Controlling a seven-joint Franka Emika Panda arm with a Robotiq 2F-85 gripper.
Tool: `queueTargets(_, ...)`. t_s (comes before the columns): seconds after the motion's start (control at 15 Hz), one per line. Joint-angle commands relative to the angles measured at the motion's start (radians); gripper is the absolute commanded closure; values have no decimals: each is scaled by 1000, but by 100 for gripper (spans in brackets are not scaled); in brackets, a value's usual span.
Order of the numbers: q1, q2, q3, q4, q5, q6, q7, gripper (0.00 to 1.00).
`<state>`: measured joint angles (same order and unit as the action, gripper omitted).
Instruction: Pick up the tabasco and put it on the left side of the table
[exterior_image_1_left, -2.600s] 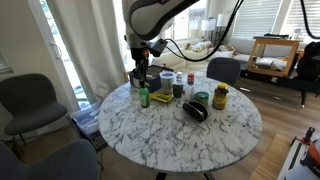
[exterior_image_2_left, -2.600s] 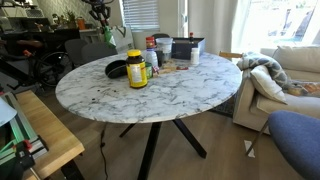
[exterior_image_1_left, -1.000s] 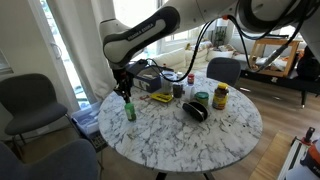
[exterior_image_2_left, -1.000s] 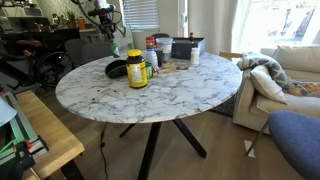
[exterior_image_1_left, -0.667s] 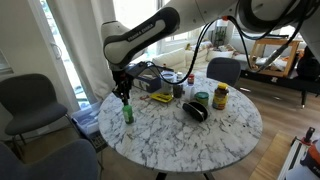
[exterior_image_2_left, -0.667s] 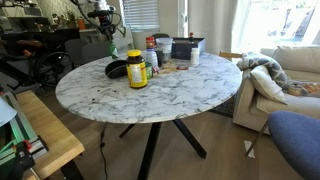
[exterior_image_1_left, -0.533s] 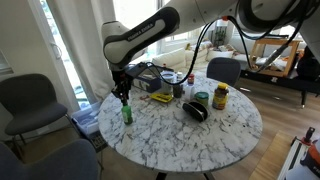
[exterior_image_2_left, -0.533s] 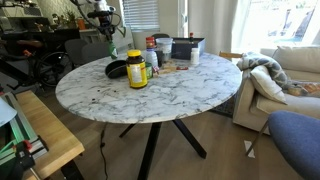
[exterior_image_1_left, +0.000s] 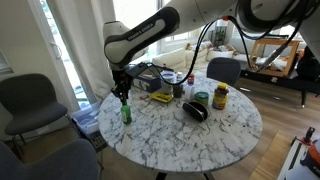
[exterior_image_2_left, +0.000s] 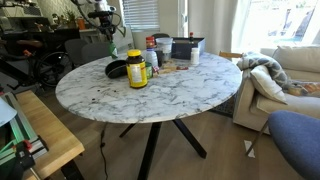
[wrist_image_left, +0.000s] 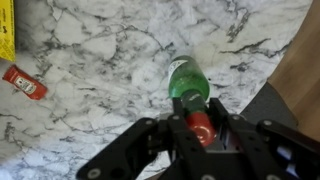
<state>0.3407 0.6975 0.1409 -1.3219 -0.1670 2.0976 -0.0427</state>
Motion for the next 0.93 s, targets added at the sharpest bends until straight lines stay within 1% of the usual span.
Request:
queueTargets(0.0, -8, -26, -7, -48, 0, 42, 19, 92)
queueTargets(0.53, -13, -27, -11, -64, 1, 46, 23, 92)
queueTargets(0.6, -13, -26, -12, -62, -1, 44, 23, 44)
queueTargets(0.67, -13, -27, -10, -61, 0, 43, 21, 43)
queueTargets(0.73, -13, -29, -10, -60, 0, 44, 20, 38)
queueTargets(0.87, -12, -37, -9, -56, -2, 44, 18, 23)
